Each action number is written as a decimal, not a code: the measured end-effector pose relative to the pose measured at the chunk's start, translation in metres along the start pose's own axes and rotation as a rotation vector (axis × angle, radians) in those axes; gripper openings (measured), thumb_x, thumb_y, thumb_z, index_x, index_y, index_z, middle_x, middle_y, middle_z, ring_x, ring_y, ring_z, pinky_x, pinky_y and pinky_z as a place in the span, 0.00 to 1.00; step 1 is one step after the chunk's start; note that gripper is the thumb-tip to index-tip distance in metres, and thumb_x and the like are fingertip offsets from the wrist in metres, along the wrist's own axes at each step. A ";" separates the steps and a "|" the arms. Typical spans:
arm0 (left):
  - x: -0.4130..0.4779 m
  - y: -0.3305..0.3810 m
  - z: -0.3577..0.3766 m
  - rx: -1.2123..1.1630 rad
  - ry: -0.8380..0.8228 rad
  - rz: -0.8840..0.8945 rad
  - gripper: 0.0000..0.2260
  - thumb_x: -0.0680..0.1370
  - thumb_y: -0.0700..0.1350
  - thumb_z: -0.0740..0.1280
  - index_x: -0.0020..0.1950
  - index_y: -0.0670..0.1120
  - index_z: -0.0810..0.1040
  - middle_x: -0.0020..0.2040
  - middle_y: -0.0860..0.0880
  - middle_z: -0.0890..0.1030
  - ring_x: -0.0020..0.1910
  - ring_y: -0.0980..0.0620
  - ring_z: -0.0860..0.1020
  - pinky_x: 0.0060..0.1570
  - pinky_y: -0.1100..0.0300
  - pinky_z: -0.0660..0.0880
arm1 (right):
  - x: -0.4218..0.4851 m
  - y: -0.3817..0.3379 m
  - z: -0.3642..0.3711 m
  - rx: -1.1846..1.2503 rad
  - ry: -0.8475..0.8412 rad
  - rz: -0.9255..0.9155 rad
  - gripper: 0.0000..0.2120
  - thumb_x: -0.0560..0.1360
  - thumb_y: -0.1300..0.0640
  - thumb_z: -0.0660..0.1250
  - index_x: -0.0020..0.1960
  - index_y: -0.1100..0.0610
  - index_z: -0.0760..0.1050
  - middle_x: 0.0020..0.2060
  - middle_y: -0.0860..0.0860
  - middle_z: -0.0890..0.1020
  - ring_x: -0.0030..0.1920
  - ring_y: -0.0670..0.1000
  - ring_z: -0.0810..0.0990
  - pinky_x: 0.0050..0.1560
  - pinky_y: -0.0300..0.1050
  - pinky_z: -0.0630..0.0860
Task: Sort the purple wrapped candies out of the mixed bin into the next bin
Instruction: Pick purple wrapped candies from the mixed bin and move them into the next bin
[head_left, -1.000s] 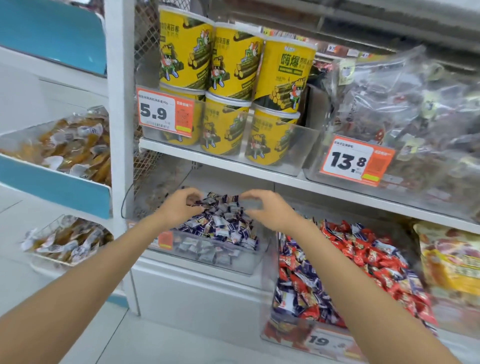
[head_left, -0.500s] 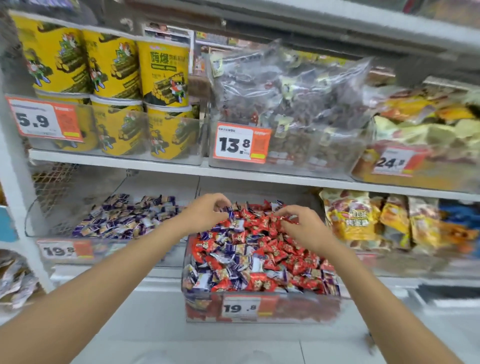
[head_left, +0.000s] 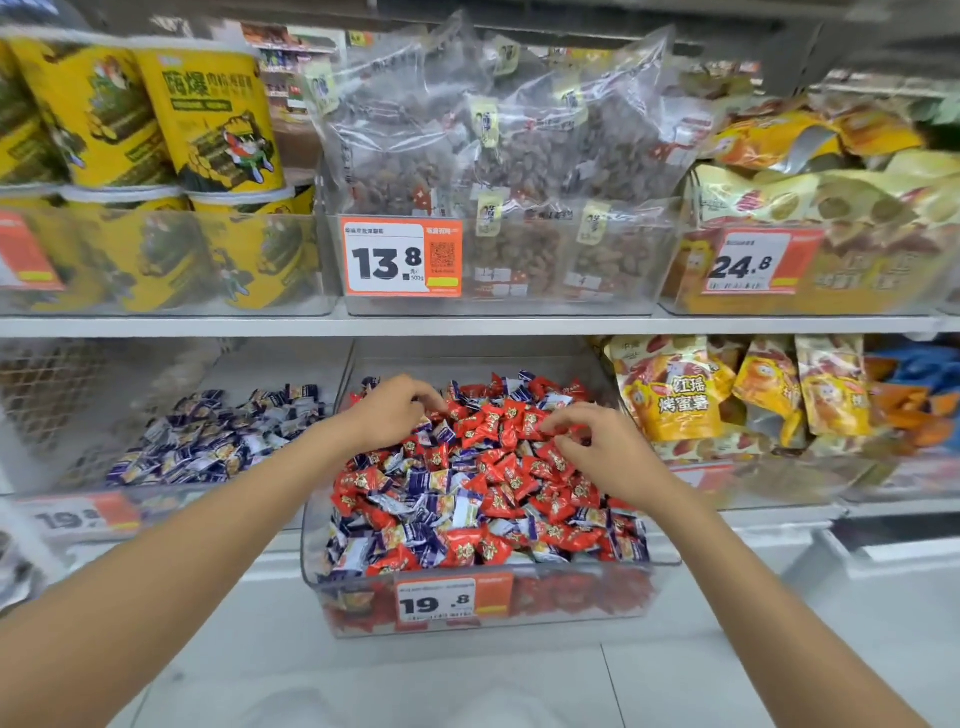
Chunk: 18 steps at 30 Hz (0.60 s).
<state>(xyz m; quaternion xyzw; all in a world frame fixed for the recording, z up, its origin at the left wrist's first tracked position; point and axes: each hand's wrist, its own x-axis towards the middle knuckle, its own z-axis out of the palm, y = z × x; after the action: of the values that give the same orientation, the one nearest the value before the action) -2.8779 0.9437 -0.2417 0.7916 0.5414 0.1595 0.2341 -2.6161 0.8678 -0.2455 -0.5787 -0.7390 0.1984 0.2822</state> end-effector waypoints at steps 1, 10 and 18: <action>0.001 0.002 0.003 0.032 -0.054 -0.008 0.15 0.82 0.35 0.55 0.60 0.42 0.79 0.60 0.46 0.75 0.44 0.46 0.77 0.42 0.57 0.74 | 0.001 -0.002 0.001 0.001 -0.003 0.003 0.10 0.79 0.62 0.64 0.54 0.51 0.81 0.49 0.37 0.78 0.38 0.28 0.74 0.37 0.24 0.69; 0.010 0.000 0.015 0.131 -0.187 -0.079 0.21 0.75 0.53 0.72 0.64 0.44 0.76 0.57 0.48 0.74 0.56 0.49 0.75 0.56 0.58 0.71 | -0.002 -0.050 0.036 0.098 -0.434 -0.061 0.11 0.76 0.48 0.69 0.53 0.54 0.81 0.45 0.53 0.82 0.41 0.47 0.78 0.44 0.40 0.75; -0.012 -0.013 -0.005 -0.078 -0.111 0.005 0.19 0.76 0.43 0.71 0.67 0.47 0.75 0.47 0.56 0.76 0.56 0.50 0.76 0.57 0.58 0.68 | 0.005 -0.040 0.033 0.297 -0.283 0.043 0.07 0.77 0.56 0.69 0.47 0.57 0.71 0.43 0.55 0.82 0.39 0.54 0.81 0.44 0.51 0.79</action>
<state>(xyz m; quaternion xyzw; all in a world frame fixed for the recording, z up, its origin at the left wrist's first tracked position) -2.8948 0.9373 -0.2441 0.7908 0.5190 0.1369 0.2941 -2.6679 0.8638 -0.2450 -0.5127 -0.7214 0.3905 0.2533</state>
